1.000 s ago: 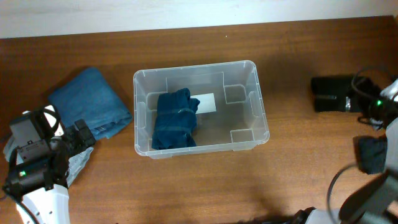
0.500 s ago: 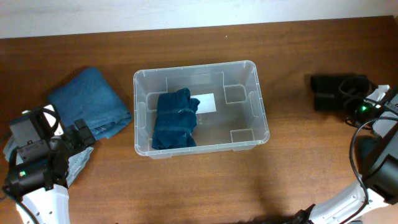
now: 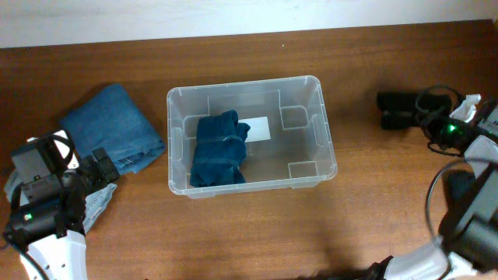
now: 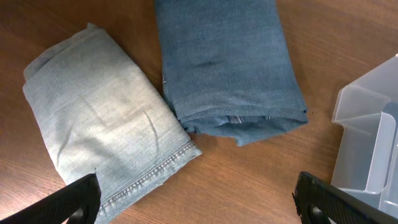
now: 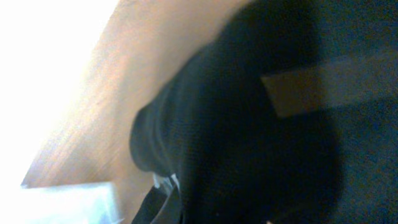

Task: Pack container
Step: 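Grasp the black taped bundle with the right gripper, then lower the black bundle into the bin beside the teal one, release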

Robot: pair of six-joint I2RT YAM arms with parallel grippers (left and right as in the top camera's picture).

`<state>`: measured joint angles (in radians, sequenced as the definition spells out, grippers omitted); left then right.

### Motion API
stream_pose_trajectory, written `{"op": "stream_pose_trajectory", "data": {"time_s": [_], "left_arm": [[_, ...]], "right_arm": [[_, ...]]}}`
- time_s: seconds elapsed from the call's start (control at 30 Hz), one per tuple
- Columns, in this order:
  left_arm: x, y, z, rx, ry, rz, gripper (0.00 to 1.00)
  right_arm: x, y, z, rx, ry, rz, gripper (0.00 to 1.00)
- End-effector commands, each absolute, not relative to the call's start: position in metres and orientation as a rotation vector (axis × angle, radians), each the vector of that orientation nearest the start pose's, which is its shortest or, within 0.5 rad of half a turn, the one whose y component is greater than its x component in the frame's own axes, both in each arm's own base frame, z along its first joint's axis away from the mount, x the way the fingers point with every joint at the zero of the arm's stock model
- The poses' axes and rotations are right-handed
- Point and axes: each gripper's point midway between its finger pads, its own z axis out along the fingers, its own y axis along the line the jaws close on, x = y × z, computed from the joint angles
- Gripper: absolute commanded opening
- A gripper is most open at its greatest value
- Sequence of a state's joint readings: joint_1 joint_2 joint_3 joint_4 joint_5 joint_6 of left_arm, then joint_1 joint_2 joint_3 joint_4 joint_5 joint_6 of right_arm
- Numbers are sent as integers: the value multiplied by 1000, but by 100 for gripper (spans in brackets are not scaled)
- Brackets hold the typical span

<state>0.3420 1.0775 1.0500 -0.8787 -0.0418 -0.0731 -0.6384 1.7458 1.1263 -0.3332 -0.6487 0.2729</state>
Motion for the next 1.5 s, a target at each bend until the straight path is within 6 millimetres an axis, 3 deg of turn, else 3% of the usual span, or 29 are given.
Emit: {"op": "stream_pose_trajectory", "data": {"time_s": [0.0, 0.03, 0.1, 0.13, 0.17, 0.23, 0.3, 0.4, 0.67, 0.7, 0.73, 0.77, 0.8, 0.83, 0.93, 1.0, 1.03, 1.07, 1.17, 1.23, 1.3, 1.37, 1.47], "left_arm": [[277, 108, 215, -547, 2398, 166, 99], [277, 108, 215, -547, 2398, 166, 99], [276, 108, 214, -547, 2399, 165, 99], [276, 108, 214, -547, 2400, 165, 99], [275, 107, 214, -548, 2405, 165, 99], [275, 107, 213, -549, 2410, 164, 99], [274, 107, 212, -550, 2414, 164, 99], [274, 107, 212, -550, 2414, 164, 99], [273, 107, 212, -551, 2417, 163, 99], [273, 107, 212, -551, 2417, 163, 99], [273, 106, 212, -551, 2417, 163, 99], [273, 106, 212, -551, 2417, 163, 100], [273, 106, 212, -551, 2417, 163, 99], [273, 106, 212, -551, 2417, 163, 99], [274, 104, 212, -544, 2417, 144, 99], [275, 103, 212, -540, 2417, 136, 99], [275, 103, 212, -540, 2417, 136, 99], [275, 103, 212, -540, 2417, 136, 100], [275, 103, 212, -540, 2417, 136, 99], [275, 103, 212, -540, 2417, 136, 99], [275, 103, 212, -540, 2417, 136, 99], [275, 103, 212, -541, 2417, 136, 99], [275, 103, 212, -541, 2416, 136, 100]], "right_arm": [[407, -112, 236, 320, 2111, 562, 4], [400, -89, 257, 226, 2109, 553, 4], [387, -57, 280, 96, 2109, 532, 4], [383, -45, 286, 59, 2111, 532, 4], [367, -6, 294, -73, 2127, 538, 4], [355, 26, 289, -176, 2175, 552, 4], [339, 68, 264, -347, 2281, 561, 4], [327, 103, 227, -529, 2413, 527, 4], [342, 145, 131, -747, 2634, 488, 4], [345, 146, 117, -760, 2658, 483, 20], [348, 145, 109, -758, 2678, 476, 58], [349, 144, 104, -757, 2692, 466, 88], [349, 143, 103, -756, 2702, 459, 99], [350, 142, 106, -750, 2705, 455, 99], [360, 131, 142, -663, 2696, 343, 99], [371, 117, 202, -607, 2606, 213, 99], [381, 95, 245, -456, 2531, 98, 99], [384, 81, 268, -365, 2484, 52, 99], [382, 25, 312, -21, 2385, -40, 99], [371, -20, 320, 230, 2365, -72, 98], [353, -66, 314, 481, 2372, -98, 98], [321, -131, 289, 808, 2390, -130, 98], [292, -175, 250, 1056, 2390, -49, 99]]}}
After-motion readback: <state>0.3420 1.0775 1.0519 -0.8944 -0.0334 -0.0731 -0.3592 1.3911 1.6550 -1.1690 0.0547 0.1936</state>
